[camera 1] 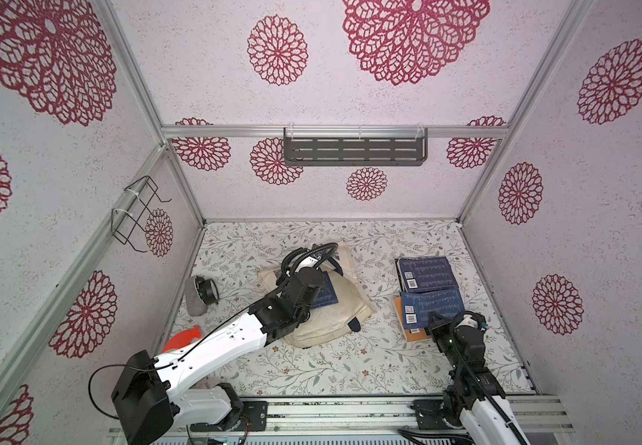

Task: Take out the books from the canvas bag
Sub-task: Place the book on the book.

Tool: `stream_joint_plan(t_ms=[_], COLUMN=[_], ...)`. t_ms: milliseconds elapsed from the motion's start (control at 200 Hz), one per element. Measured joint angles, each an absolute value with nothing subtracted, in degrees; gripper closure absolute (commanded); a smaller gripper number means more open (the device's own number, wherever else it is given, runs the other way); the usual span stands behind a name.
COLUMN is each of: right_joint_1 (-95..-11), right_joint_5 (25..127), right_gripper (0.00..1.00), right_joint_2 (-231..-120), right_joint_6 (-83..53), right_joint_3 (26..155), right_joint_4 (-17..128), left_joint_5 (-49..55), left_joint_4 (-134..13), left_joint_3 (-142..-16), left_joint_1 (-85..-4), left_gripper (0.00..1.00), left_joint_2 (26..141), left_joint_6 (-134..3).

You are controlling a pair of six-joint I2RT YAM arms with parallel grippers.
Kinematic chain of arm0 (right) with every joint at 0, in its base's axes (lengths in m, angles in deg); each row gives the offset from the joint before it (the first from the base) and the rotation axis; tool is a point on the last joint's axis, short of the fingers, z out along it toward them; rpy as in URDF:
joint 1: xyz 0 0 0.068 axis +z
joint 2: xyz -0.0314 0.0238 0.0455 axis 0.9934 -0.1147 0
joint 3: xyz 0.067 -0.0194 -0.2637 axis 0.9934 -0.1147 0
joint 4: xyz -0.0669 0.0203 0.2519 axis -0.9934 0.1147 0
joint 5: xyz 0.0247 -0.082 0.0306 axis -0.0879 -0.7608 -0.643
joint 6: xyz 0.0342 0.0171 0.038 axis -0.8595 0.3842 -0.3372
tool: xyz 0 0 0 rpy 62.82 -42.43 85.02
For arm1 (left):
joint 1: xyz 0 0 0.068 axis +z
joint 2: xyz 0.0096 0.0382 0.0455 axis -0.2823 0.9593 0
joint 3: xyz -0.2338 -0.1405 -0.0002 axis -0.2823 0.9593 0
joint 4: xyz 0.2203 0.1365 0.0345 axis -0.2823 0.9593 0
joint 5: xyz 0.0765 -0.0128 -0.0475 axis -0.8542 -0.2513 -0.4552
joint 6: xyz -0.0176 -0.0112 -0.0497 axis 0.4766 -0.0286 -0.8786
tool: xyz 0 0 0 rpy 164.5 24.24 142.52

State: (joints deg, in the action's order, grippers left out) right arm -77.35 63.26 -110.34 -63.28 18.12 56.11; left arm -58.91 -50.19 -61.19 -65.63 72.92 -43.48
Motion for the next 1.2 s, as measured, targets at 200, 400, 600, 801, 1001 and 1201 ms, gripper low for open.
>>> stream_joint_plan(t_ms=[200, 400, 600, 801, 1001, 1201], right_joint_1=[-78.2, -82.0, -85.0, -86.9, -87.8, -87.8], right_joint_5=[63.4, 65.2, 67.3, 68.4, 69.5, 69.1], right_gripper=[0.86, 0.60, 0.34, 0.01, 0.01, 0.01], right_joint_2=[-113.2, -116.5, -114.0, -113.5, -117.9, -122.0], right_joint_6=[-62.1, -60.2, -58.3, -56.9, -56.2, -56.4], right_joint_3=[20.2, 20.9, 21.1, 23.7, 26.9, 32.6], right_joint_4=[58.0, 60.0, 61.2, 64.1, 65.9, 74.3], left_joint_5=[-58.9, -58.7, -58.5, -58.3, -58.1, -57.9], left_joint_4=[-49.9, -49.6, -49.2, -48.6, -48.5, -48.1], left_joint_3=[-61.2, -61.3, -61.3, -62.0, -62.0, -62.1], left_joint_1=[-65.6, -65.6, -65.6, -65.6, -65.6, -65.6], left_gripper=[1.00, 1.00, 1.00, 1.00, 1.00, 1.00], left_joint_2=[72.9, 72.9, 72.9, 72.9, 72.9, 72.9], left_joint_6=[-43.6, -43.8, -43.9, -43.9, -43.9, -44.1])
